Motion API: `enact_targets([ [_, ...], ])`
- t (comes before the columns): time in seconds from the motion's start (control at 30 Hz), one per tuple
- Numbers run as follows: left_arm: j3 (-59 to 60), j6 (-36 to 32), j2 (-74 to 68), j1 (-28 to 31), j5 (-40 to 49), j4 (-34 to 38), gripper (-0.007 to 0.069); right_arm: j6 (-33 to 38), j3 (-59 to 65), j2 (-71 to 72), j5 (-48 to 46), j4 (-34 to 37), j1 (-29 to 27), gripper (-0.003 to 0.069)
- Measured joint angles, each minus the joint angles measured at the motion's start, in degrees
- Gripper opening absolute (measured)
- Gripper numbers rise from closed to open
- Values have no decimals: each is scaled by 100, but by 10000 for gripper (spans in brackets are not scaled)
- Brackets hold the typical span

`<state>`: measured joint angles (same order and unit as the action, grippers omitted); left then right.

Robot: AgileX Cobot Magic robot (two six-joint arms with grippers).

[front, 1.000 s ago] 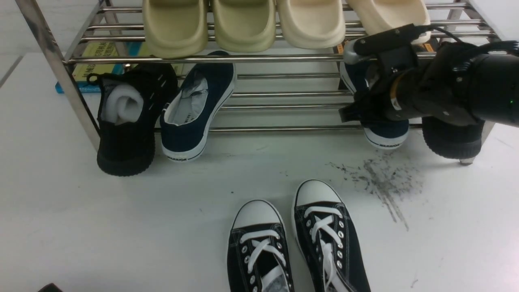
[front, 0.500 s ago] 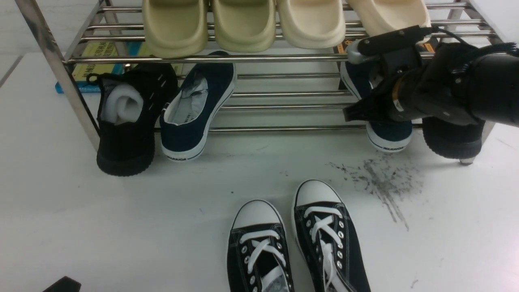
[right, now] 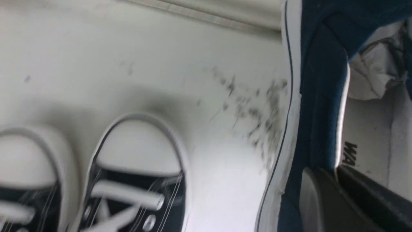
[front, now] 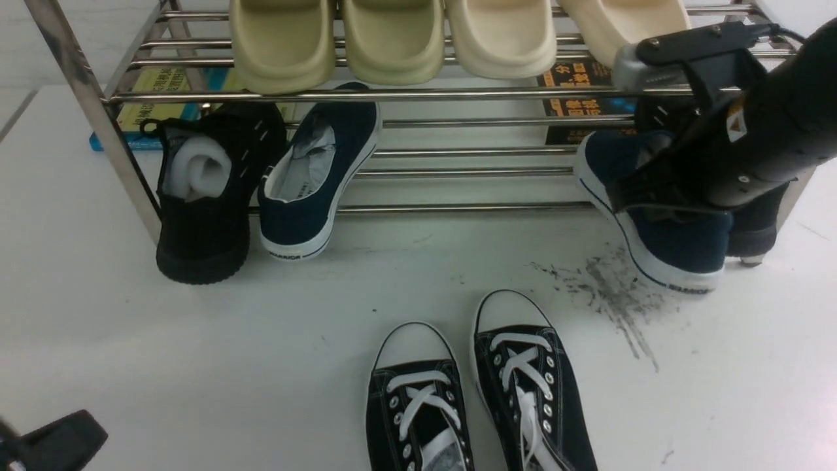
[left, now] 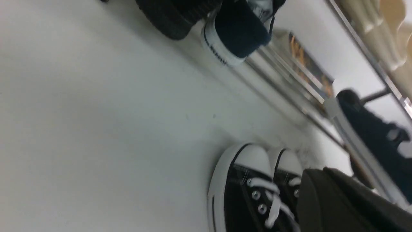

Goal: Take the shoes off the shelf with your hand on the white table.
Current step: 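Grasp the leftmost shoe on the bottom shelf of the shoe rack with the left gripper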

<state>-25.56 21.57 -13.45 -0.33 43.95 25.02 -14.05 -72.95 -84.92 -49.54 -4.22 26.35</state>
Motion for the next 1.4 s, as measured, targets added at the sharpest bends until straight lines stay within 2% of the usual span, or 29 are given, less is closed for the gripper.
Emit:
enact_targets([
  [0.07,-523,-311,-652,0,518,-122,1,201,0,133,-191,212,0,39],
  [0.1,-1099,-734,-1434,0,1005,-224,1,359,0,289,-456,339,0,39],
  [0.13,-1099,-734,-1522,0,1005,-224,1,370,0,310,-456,354,0,39],
  [0.17,-1711,-1183,-2300,0,1379,-297,1,422,0,487,-753,422,0,39],
  [0.2,-1711,-1183,-2386,0,1379,-297,1,430,0,508,-753,463,0,39],
  [0.33,-2837,-1914,-3925,-42,1702,-202,36,449,223,1016,-1271,643,0,39],
  [0.43,-3520,-2236,-4884,-441,1800,-133,89,449,613,1453,-1463,762,0,39],
  [0.6,-4573,-2005,-6128,-1457,1641,-776,177,449,1162,2064,-1504,874,0,39],
  [0.73,-5205,-1634,-6870,-2133,1484,-1536,239,449,1250,2276,-1498,925,0,39],
  [0.8,-5621,-1256,-7414,-2532,1355,-2174,286,444,1250,2312,-1459,977,0,39],
  [0.87,-5770,-1050,-7682,-2733,1285,-2502,308,444,1254,2312,-1447,989,0,39],
  [1.03,-5888,-388,-8103,-2984,907,-3454,347,444,1256,2312,-1447,1006,0,39],
  [1.17,-5893,-118,-8346,-2997,549,-4034,351,439,1256,2312,-1442,1006,0,39],
  [1.4,-5893,-77,-8888,-3002,145,-4382,351,439,1256,2312,-1421,1006,0,39],
])
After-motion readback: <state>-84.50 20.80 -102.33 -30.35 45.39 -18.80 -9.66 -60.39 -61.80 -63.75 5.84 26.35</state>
